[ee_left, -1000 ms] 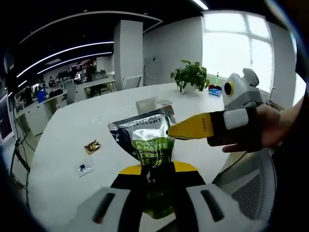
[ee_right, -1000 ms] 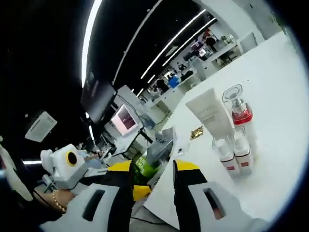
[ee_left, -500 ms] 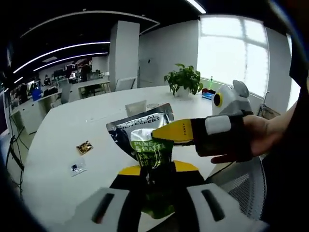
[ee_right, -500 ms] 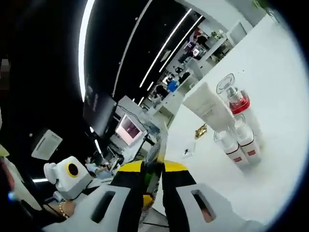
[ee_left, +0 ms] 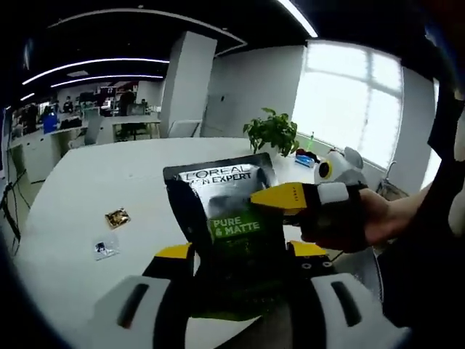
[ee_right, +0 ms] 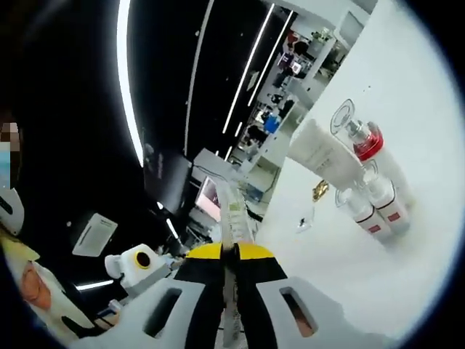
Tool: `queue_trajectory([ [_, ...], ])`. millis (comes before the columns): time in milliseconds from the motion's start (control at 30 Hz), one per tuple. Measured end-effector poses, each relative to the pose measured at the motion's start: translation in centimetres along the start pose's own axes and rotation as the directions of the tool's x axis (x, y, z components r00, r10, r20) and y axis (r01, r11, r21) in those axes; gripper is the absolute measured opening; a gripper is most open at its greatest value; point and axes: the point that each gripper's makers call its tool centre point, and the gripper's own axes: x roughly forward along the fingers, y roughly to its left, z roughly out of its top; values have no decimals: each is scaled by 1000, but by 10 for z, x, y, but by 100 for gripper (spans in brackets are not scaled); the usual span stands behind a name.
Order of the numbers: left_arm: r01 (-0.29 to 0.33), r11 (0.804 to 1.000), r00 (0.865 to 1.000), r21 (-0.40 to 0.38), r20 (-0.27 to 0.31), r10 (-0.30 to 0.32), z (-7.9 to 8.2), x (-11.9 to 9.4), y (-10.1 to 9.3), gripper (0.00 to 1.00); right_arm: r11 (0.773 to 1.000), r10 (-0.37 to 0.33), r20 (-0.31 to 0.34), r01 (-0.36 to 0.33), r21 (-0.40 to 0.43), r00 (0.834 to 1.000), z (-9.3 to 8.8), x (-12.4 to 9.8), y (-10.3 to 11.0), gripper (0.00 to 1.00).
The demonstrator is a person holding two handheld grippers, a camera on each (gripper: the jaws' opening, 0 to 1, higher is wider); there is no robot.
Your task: Arrange the skincare products in the storage area until every visible bottle or jar stands upright without overlapping.
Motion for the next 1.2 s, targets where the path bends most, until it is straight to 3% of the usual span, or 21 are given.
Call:
queue_trajectory([
  [133,30,997,999,-75,37,-27,8,-7,8,61,998,62,5,-62,14,998,6,-5,8,4],
  [233,132,979,991,-156,35,-128,6,-10,2,65,991,123,29,-124,47,992,15,-9,17,3],
  [300,228,941,974,-251,73,-216,8,-12,-6,65,981,173,58,-177,75,983,22,-11,26,3],
  [333,291,903,957,-316,101,-272,10,-13,-13,65,976,194,68,-200,92,979,24,-12,30,3],
  [400,350,862,937,-366,153,-315,13,-13,-19,64,954,261,99,-272,123,960,30,-14,43,3],
  [433,366,854,931,-370,155,-332,12,-13,-21,62,949,274,104,-286,130,956,31,-14,46,3],
  [467,400,833,916,-382,163,-365,12,-14,-28,59,935,306,119,-322,150,944,34,-15,53,3],
  [533,448,802,894,-396,182,-409,15,-16,-37,49,910,360,121,-377,172,925,35,-18,63,3],
  [600,508,762,861,-402,227,-454,25,-20,-47,37,918,354,103,-367,149,929,34,-16,62,4],
  [633,523,754,852,-398,248,-460,29,-21,-50,29,916,365,80,-373,145,928,31,-16,63,4],
  [700,518,765,855,-384,249,-454,32,-21,-49,19,948,302,37,-304,95,953,26,-11,53,5],
  [767,505,775,863,-381,239,-445,31,-19,-49,13,949,300,45,-303,84,953,28,-11,52,5],
  [800,506,772,863,-385,239,-445,31,-19,-49,8,963,263,34,-264,56,964,27,-9,44,6],
  [833,512,757,859,-407,253,-445,34,-19,-50,4,971,239,33,-239,0,971,27,-8,39,6],
  [867,505,758,863,-412,256,-436,35,-18,-49,3,974,223,45,-221,-46,974,29,-7,37,6],
  [900,491,759,871,-427,250,-423,34,-17,-48,3,974,225,53,-222,-56,973,30,-6,39,8],
  [967,494,753,869,-435,265,-417,36,-17,-48,2,973,229,57,-227,-39,972,30,-6,40,11],
  [1033,481,734,876,-479,294,-382,41,-17,-43,2,975,222,58,-219,-47,973,28,-5,39,18],
  [1133,508,672,859,-539,372,-351,52,-22,-34,2,979,203,27,-202,-36,979,17,-1,39,33],
  [1200,511,643,856,-570,403,-324,57,-24,-28,2,979,202,18,-202,-29,979,9,1,41,35],
])
